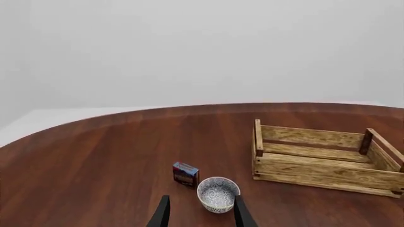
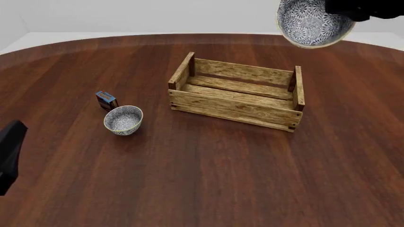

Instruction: Stack the right bowl on the left bowl and place them in the tray.

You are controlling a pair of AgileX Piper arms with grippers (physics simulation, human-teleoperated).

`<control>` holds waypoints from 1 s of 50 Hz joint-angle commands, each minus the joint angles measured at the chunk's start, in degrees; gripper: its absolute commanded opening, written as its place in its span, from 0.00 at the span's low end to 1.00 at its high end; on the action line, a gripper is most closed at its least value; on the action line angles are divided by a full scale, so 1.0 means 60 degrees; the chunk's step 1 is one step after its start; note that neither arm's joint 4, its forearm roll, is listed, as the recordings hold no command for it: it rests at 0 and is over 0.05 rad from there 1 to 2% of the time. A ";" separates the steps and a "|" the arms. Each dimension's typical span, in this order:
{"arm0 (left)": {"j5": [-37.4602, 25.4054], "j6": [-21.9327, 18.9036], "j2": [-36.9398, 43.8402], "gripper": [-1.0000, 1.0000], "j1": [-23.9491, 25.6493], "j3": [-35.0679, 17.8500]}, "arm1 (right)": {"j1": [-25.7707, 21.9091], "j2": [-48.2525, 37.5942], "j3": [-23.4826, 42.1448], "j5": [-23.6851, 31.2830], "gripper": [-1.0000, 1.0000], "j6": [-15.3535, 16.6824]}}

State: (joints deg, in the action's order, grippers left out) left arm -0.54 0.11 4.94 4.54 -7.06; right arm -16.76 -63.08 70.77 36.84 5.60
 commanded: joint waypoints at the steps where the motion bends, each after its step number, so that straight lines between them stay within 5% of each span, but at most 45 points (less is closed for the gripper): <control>1: -0.0138 -0.0203 -0.0010 1.00 0.0200 -0.0227 | -0.0659 0.0320 -0.0024 -0.0184 0.00 -0.0058; 29: 0.2159 -0.1262 0.4887 1.00 0.2917 -0.2209 | -0.1477 -0.0562 0.0001 -0.0908 0.00 -0.0024; 50: 0.1854 -0.1376 0.6298 1.00 0.4104 -0.4096 | -0.1529 -0.0638 -0.0103 -0.1043 0.00 0.0089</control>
State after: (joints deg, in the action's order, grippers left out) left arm 10.75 -7.56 39.08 25.52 -27.29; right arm -25.39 -70.09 71.87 31.83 7.31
